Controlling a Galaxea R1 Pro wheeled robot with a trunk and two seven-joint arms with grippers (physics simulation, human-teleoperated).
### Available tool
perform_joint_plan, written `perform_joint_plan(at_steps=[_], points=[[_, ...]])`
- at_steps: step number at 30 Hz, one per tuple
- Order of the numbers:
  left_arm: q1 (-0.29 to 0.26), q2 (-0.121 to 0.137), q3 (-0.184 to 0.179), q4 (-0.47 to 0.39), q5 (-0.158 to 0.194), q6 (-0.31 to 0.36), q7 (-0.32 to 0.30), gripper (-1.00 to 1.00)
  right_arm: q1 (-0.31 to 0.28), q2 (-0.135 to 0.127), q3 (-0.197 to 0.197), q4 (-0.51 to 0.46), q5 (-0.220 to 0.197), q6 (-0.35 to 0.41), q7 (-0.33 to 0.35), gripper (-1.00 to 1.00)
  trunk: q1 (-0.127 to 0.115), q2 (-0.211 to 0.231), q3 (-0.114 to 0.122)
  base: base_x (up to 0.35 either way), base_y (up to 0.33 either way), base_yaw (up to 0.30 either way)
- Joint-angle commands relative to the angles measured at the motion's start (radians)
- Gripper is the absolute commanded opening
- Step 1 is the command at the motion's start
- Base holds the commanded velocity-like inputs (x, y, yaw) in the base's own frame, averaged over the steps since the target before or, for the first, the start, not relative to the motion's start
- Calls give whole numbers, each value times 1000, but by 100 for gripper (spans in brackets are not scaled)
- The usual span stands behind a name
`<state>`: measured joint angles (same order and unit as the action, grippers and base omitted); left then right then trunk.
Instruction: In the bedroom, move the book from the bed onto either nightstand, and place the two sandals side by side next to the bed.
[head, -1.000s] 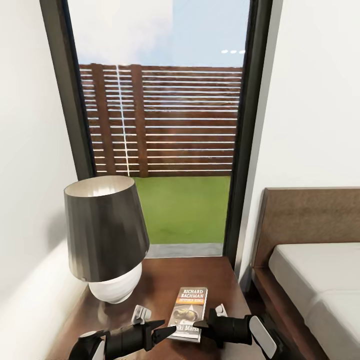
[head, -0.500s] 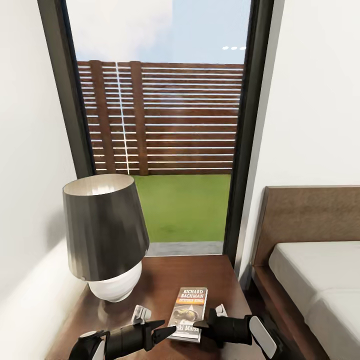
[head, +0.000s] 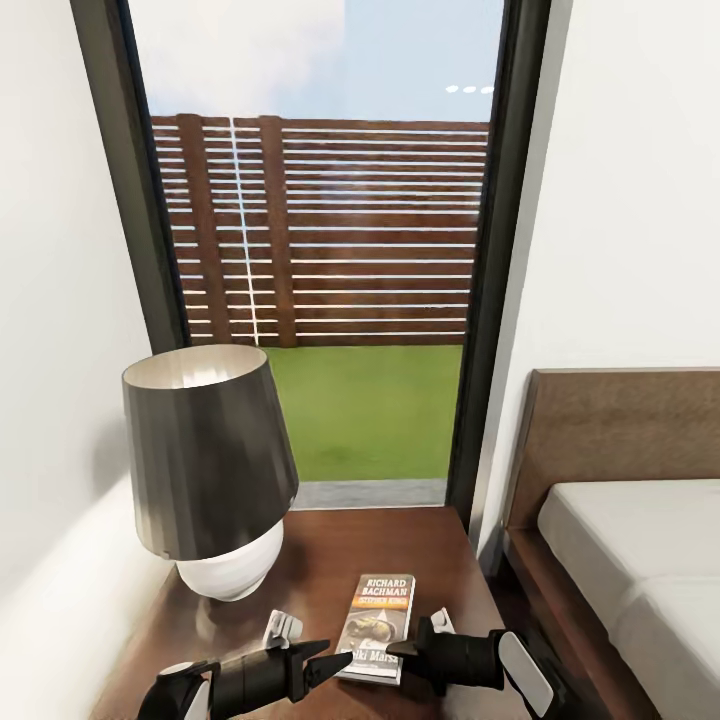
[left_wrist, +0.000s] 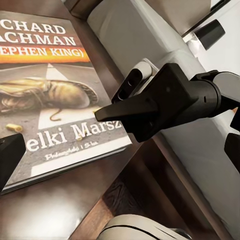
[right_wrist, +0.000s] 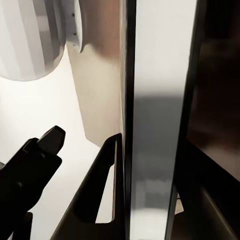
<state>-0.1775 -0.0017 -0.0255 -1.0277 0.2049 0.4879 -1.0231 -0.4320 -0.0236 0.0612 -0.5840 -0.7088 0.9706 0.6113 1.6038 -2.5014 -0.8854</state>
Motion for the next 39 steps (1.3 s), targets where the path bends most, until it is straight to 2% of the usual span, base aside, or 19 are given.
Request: perform_joint_plan(at_steps=[1, 11, 14, 21, 22, 39], points=[[0, 0, -1, 0, 7, 9, 0, 100, -1, -1, 3, 0, 3, 0, 8, -100, 0, 0, -1, 0, 0, 0], [0, 0, -1, 0, 7, 9, 0, 100, -1, -1, 3, 0, 3, 0, 8, -100, 0, 0, -1, 0, 0, 0], [0, 0, -1, 0, 7, 9, 0, 100, -1, -1, 3, 0, 3, 0, 8, -100, 1, -1, -13, 0, 0, 0], [0, 0, -1, 0, 7, 9, 0, 100, -1, -1, 3, 0, 3, 0, 8, -100, 1, -1, -13, 0, 0, 0], [0, 0, -1, 0, 7, 9, 0, 100, -1, -1, 3, 0, 3, 0, 8, 100, 1, -1, -13, 0, 0, 0], [0, 0, -1, 0, 7, 9, 0, 100, -1, -1, 3, 1, 3, 0, 8, 100, 1, -1, -13, 0, 0, 0]])
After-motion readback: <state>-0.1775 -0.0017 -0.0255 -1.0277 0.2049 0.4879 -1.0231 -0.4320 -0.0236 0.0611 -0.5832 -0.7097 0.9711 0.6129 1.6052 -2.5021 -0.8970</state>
